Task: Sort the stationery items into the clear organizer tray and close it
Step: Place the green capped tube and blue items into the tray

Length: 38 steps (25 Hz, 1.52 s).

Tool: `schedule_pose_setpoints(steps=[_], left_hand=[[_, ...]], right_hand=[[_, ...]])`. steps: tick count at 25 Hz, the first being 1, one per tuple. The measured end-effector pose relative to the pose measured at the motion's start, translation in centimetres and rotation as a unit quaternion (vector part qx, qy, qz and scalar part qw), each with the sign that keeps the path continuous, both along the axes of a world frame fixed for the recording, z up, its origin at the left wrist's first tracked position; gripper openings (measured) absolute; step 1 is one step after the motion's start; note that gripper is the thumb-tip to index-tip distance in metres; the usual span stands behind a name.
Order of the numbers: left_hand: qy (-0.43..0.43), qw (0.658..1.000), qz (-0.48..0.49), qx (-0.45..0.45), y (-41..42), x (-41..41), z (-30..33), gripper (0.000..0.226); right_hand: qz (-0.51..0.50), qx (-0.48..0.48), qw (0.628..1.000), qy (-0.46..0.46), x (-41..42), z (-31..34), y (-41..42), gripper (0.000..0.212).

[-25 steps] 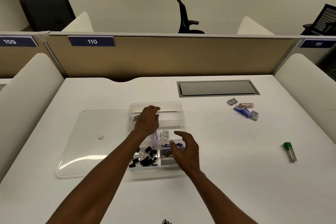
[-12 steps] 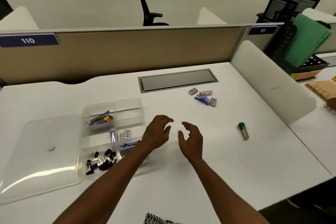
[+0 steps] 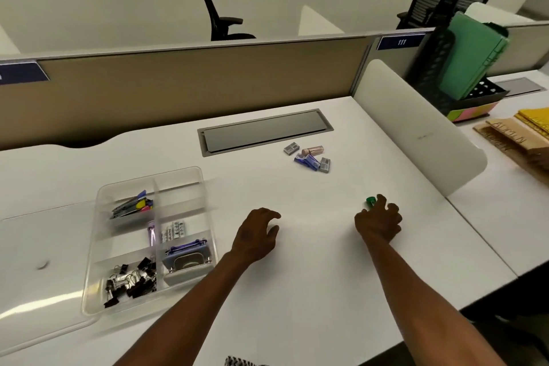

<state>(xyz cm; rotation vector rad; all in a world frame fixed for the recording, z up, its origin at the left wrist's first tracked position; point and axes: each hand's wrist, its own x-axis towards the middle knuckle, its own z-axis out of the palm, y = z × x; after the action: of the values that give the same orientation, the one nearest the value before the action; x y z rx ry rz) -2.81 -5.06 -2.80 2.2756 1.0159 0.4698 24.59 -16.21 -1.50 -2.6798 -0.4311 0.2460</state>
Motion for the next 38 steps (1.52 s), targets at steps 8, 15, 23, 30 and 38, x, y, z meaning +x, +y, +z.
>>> schedule_pose_setpoints(steps=[8, 15, 23, 30, 38], left_hand=[[-0.035, 0.998, 0.036, -0.041, 0.9, 1.5, 0.2, 0.028], [-0.085, 0.975, 0.101, -0.179, 2.4, 4.6, 2.3, 0.051], [-0.148, 0.948, 0.209, -0.191, 4.8, 4.6, 2.5, 0.037], [-0.14, 0.944, 0.216, -0.205, 4.4, 2.4, 2.8, 0.041], [-0.159, 0.935, 0.23, -0.218, 4.0, -0.4, 3.6, 0.036]], right_hand=[[0.028, 0.166, 0.984, 0.061, -1.3, -1.1, 1.3, 0.048], [0.193, 0.323, 0.872, 0.315, -9.4, -0.5, 5.4, 0.051], [0.323, 0.267, 0.883, 0.211, -6.9, 1.6, 11.0, 0.028], [0.374, -0.078, 0.924, -0.031, 3.7, 4.1, 19.2, 0.06], [0.423, -0.2, 0.873, -0.136, 4.8, 0.2, 22.3, 0.038]])
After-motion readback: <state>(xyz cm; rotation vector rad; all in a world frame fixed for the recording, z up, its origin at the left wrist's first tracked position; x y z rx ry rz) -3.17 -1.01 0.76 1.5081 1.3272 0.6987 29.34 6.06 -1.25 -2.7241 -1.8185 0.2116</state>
